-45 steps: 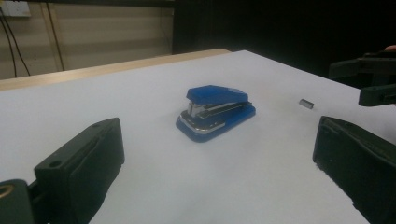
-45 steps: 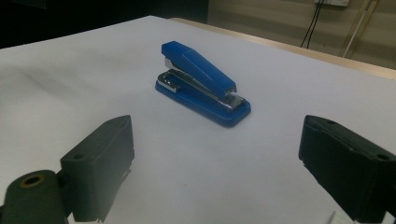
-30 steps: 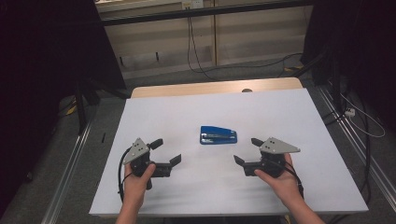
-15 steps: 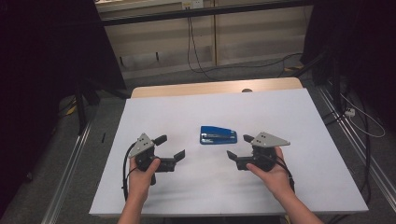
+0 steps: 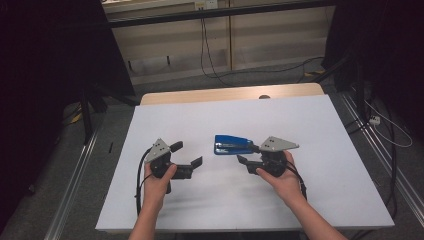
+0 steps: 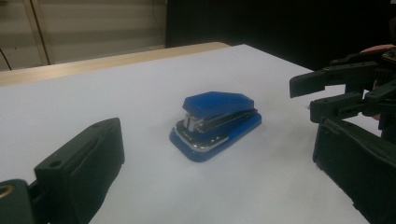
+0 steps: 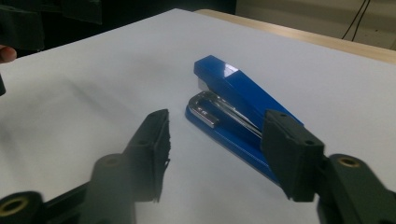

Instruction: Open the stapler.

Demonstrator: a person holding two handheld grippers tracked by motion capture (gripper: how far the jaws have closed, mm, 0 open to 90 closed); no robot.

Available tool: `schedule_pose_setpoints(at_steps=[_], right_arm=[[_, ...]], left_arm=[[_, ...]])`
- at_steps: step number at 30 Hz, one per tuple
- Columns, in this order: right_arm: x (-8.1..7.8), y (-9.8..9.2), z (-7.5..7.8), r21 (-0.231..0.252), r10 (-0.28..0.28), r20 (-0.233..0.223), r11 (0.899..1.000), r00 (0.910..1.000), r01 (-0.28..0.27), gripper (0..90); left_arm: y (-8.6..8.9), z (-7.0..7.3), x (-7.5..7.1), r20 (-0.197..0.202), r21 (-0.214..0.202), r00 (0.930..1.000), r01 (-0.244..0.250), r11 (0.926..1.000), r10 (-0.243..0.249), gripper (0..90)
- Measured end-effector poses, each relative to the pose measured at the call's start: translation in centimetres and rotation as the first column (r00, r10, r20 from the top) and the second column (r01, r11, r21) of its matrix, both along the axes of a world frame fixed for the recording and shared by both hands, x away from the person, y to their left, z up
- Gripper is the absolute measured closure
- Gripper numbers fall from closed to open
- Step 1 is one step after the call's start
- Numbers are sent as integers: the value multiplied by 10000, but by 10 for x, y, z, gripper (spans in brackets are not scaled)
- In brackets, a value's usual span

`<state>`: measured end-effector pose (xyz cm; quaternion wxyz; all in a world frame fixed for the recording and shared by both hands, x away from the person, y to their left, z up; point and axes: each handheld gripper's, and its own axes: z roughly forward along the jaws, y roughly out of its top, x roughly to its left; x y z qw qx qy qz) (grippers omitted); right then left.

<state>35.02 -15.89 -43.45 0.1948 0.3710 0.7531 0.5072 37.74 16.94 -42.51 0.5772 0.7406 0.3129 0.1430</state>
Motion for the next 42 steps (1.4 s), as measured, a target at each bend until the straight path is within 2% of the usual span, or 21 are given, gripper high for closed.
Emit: schedule_pose_setpoints(at_steps=[2, 3, 4, 8, 13, 16, 26, 29, 31, 33, 34, 38, 40, 41, 42], right_arm=[[2, 3, -1, -147, 78, -63, 9999, 9999, -79, 544], [2, 3, -1, -147, 78, -63, 9999, 9999, -79, 544], [4, 5, -2, -148, 174, -129, 9997, 9998, -176, 618], [11, 8, -5, -182, 288, -363, 9994, 9989, -295, 749], [21, 13, -6, -348, 493, -572, 9981, 9971, -513, 873], [28, 16, -7, -393, 510, -676, 9978, 9964, -538, 900], [45, 31, -10, -963, 663, -706, 9927, 9953, -730, 900], [51, 39, -15, -1177, 603, -860, 9906, 9945, -703, 900], [53, 41, -16, -1252, 633, -841, 9894, 9944, -736, 900], [57, 47, -19, -1477, 589, -825, 9865, 9949, -706, 900], [58, 48, -20, -1517, 579, -797, 9860, 9951, -695, 900], [61, 53, -25, -1727, 536, -780, 9827, 9955, -665, 900], [62, 55, -27, -1873, 530, -749, 9801, 9958, -663, 900], [62, 56, -27, -1849, 540, -735, 9805, 9958, -668, 900], [63, 57, -28, -1861, 547, -709, 9802, 9960, -671, 900]], left_arm=[[-1, -1, 1, -40, 25, 10000, -23, 10000, 23, 23], [-1, -1, 1, -46, 38, 10000, -12, 10000, 12, 23], [-1, -2, 2, -74, -37, 10000, -21, 10000, 21, 23], [-3, -2, 4, -90, -52, 10000, -23, 10000, 22, 25], [-8, -2, 10, -220, 147, 9996, -153, 9998, 156, 28], [-12, -2, 14, -321, 183, 9994, -133, 9997, 139, 29], [-18, -9, 25, -511, 305, 9982, -285, 9991, 300, 34], [-20, -11, 30, -599, 801, 9969, -461, 9957, 510, 40], [-21, -11, 31, -556, 862, 9972, -444, 9953, 493, 52], [-23, -9, 34, -460, 1114, 9975, -483, 9926, 537, 65], [-24, -8, 34, -483, 1119, 9974, -473, 9926, 530, 86], [-25, -9, 36, -477, 1143, 9975, -458, 9924, 515, 271], [-25, -11, 38, -575, 1257, 9970, -437, 9911, 512, 447], [-26, -14, 40, -635, 1397, 9962, -498, 9889, 591, 473], [-26, -15, 41, -654, 1438, 9962, -478, 9884, 577, 539]])
